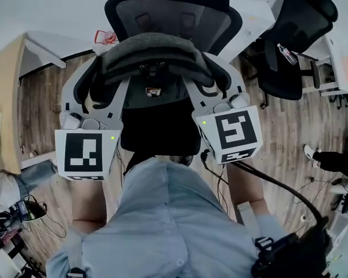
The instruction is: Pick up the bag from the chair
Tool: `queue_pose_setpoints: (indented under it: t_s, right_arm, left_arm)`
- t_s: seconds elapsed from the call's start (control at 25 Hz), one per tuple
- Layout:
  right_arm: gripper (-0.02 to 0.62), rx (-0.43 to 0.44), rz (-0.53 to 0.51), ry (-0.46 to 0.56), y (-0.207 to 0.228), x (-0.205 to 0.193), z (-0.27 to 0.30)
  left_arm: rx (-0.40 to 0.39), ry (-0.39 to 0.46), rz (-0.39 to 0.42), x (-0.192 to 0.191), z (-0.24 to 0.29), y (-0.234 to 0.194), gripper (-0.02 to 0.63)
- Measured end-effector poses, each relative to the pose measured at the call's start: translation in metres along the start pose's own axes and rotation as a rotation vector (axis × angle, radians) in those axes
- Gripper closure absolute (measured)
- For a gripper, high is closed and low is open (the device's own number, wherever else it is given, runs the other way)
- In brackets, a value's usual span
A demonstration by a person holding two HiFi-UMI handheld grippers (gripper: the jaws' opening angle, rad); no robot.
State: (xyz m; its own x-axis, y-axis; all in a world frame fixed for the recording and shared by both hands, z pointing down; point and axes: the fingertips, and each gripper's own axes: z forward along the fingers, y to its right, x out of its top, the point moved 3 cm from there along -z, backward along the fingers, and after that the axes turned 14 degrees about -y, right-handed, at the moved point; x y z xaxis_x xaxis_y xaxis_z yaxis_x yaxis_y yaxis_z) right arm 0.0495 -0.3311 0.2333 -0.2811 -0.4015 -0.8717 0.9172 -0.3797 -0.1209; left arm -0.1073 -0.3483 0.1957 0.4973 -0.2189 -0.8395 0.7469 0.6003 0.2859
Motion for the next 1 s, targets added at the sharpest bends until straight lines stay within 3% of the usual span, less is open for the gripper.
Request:
queue_pose_setpoints:
  t_s: [0.2,0.64,1.0]
  right_arm:
    - [0.442,-0.013,-0.014,0.013,-0.001,0.008,-0.012]
    - [0.442,-0.028,-0.005,-0.020,0.000,-0.021,-0.024]
    - [0.442,-0.036,-0.003,-0.010,0.000,-0.012,-0.022]
  left_arm:
    - [0.016,0.013,0.028,0.007,-0.011,0.001,0.377]
    - [-0.007,-0.016,0.040,-0.009,-0.009,0.029,0.390]
    - [-0.002,-0.004,0.053,-0.004,-0.010,0.023,0.394]
